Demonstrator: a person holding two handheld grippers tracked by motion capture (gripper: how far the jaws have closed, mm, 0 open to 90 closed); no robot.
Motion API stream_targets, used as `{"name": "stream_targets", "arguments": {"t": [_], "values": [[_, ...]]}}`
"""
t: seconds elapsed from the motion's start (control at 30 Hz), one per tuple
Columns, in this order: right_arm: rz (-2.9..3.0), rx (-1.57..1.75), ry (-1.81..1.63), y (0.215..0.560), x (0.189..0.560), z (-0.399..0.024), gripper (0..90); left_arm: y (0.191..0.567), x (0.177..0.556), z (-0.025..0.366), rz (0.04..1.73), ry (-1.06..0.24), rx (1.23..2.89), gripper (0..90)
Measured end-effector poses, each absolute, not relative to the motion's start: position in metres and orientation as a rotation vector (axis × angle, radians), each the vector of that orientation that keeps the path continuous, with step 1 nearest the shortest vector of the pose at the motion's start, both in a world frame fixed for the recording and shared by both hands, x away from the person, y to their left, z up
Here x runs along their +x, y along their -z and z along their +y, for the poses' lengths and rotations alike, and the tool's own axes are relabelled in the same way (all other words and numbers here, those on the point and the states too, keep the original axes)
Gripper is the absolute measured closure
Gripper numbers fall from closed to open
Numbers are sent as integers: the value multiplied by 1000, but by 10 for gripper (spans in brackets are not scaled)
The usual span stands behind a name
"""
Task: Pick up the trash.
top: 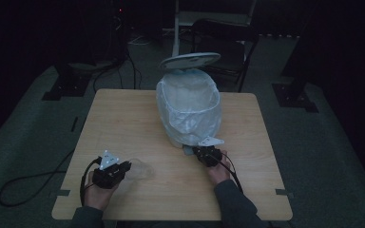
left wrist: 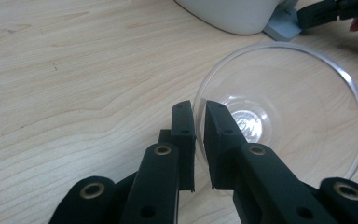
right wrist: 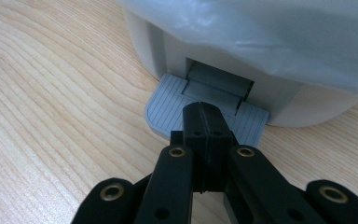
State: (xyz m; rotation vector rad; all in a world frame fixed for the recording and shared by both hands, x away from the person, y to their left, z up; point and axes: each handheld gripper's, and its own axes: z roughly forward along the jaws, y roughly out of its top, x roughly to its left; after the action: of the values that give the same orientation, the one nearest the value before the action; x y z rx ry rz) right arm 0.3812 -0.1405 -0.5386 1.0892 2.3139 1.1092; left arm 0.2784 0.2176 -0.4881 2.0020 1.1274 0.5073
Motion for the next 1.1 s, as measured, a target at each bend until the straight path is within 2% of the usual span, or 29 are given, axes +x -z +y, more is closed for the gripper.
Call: {"name": "stream_targets", "arguments": {"t": [0.1, 0.3, 0.53, 1.1], "values": [[2311, 1091, -1111, 539, 381, -141, 900, 489, 277, 214, 1096, -520, 2008, 831], [2309, 1088, -1114, 539, 381, -141, 900, 491, 278, 209, 1136, -666, 1925, 860], [2307, 1086, -1116, 539, 381, -141, 900, 498, 283, 196, 1090, -649, 2018, 872], [2307, 1086, -1122, 540, 381, -141, 900, 479, 303, 195, 1098, -657, 1942, 876]]}}
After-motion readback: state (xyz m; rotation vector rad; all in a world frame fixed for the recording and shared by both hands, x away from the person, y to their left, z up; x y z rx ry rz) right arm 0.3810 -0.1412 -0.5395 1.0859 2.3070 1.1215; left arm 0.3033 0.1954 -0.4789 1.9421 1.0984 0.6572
